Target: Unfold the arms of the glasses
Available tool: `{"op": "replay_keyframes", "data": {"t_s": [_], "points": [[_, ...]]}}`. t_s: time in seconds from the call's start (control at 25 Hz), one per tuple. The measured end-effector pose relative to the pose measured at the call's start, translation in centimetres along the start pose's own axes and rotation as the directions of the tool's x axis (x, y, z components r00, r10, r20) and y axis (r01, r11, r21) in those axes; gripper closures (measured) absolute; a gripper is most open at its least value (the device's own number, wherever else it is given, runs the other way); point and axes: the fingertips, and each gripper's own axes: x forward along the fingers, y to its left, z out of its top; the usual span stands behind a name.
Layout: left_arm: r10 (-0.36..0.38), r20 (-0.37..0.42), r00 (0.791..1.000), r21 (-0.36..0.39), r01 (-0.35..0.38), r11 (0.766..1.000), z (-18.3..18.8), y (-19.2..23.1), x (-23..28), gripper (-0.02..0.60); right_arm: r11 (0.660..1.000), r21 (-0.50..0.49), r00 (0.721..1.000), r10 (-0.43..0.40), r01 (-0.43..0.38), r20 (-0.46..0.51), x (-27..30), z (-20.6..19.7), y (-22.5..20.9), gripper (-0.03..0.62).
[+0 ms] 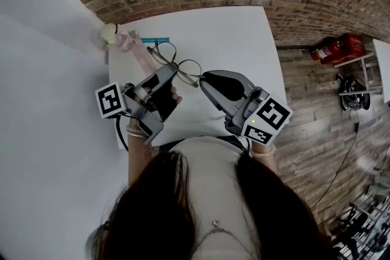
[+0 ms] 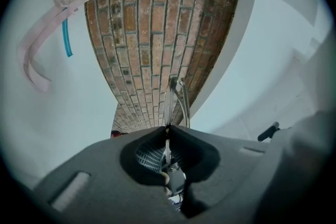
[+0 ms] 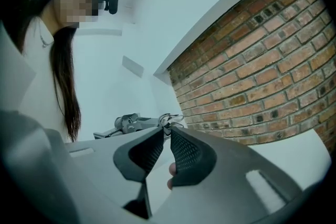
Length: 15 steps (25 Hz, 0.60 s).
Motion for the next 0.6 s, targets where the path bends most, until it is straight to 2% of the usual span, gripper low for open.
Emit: {"op": "replay_keyframes", "data": {"t_s": [0.6], "points": [[0.068, 0.006, 0.998, 0.051, -0.068, 0.996, -0.2, 1.1, 0.2, 0.561, 0.999, -0.037, 1.0, -0.008, 0.008, 0.018, -0.5, 0.6, 0.4, 0.557]]}}
